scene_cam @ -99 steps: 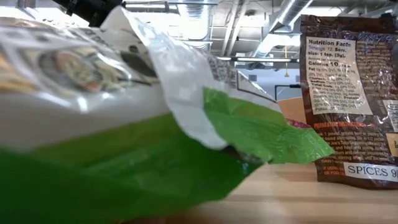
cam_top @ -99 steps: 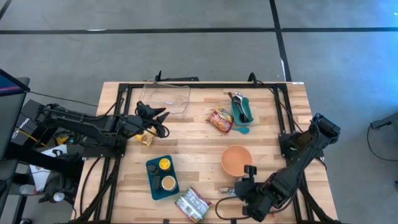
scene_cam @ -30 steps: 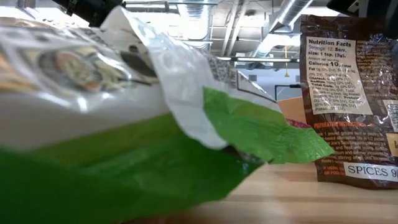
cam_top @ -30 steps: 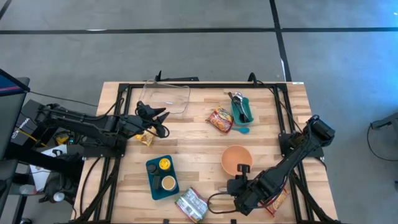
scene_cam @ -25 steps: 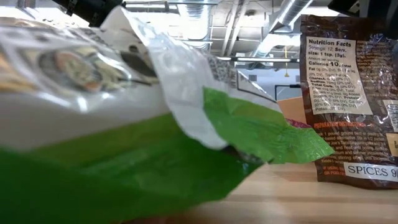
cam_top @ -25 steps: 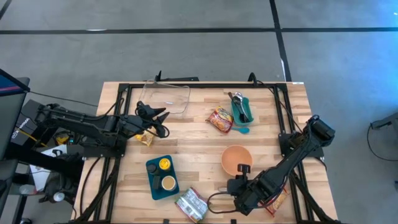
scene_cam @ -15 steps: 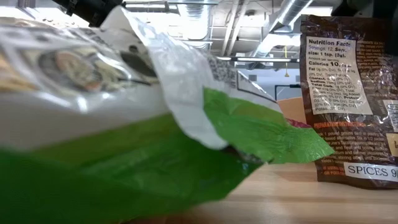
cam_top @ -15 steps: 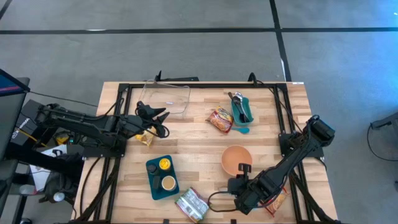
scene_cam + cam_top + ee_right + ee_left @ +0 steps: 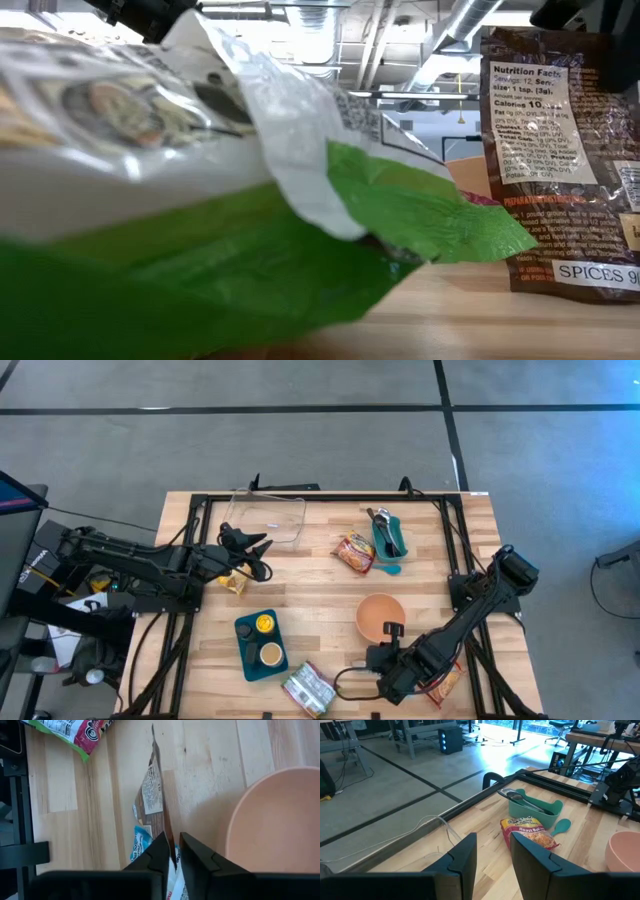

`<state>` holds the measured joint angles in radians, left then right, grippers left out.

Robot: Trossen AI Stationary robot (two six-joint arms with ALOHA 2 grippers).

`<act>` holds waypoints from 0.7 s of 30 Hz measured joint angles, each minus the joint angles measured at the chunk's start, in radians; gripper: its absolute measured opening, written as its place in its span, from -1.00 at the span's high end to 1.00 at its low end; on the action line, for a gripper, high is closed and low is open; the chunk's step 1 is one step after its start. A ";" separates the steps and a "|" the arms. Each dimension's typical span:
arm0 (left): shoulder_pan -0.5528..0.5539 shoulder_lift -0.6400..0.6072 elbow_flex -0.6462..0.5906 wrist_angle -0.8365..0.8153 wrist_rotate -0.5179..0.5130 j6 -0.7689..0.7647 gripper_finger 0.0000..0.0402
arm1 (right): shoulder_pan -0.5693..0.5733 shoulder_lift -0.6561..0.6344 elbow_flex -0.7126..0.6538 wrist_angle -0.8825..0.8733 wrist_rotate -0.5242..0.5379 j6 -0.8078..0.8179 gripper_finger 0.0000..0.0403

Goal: Pick & Place Food Item
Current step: Put the orange seasoning pack into the blue bin

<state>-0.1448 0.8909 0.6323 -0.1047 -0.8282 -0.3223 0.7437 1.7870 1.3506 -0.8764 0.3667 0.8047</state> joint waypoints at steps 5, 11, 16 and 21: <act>0.000 0.000 0.000 0.000 0.000 0.000 0.44 | 0.000 0.000 0.000 0.000 -0.001 0.000 0.98; 0.000 0.000 0.000 0.000 0.000 0.000 0.44 | 0.000 0.000 0.000 0.000 -0.001 -0.003 0.99; 0.000 0.000 0.000 0.001 0.000 0.001 0.44 | 0.000 0.000 0.000 0.001 -0.001 -0.012 0.99; 0.000 0.000 0.000 0.002 0.000 0.002 0.44 | 0.000 -0.004 0.000 0.001 0.000 -0.019 1.00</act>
<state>-0.1448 0.8909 0.6323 -0.1024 -0.8284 -0.3202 0.7437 1.7827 1.3502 -0.8757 0.3672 0.7853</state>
